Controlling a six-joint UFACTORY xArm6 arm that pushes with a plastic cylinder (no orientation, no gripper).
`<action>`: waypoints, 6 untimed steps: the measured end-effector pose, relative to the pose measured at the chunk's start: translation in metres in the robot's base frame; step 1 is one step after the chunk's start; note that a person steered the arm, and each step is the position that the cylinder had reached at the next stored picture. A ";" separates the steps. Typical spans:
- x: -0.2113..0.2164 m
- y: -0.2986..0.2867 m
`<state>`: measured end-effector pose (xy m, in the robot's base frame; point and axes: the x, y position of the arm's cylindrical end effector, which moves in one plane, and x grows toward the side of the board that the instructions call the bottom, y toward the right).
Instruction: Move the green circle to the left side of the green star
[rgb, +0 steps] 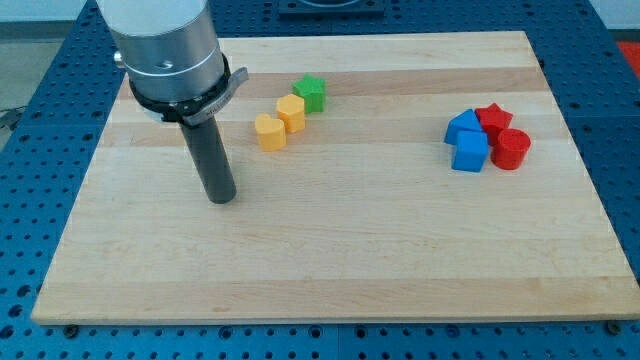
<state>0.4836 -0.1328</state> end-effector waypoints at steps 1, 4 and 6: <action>-0.004 -0.018; -0.124 -0.017; -0.136 -0.017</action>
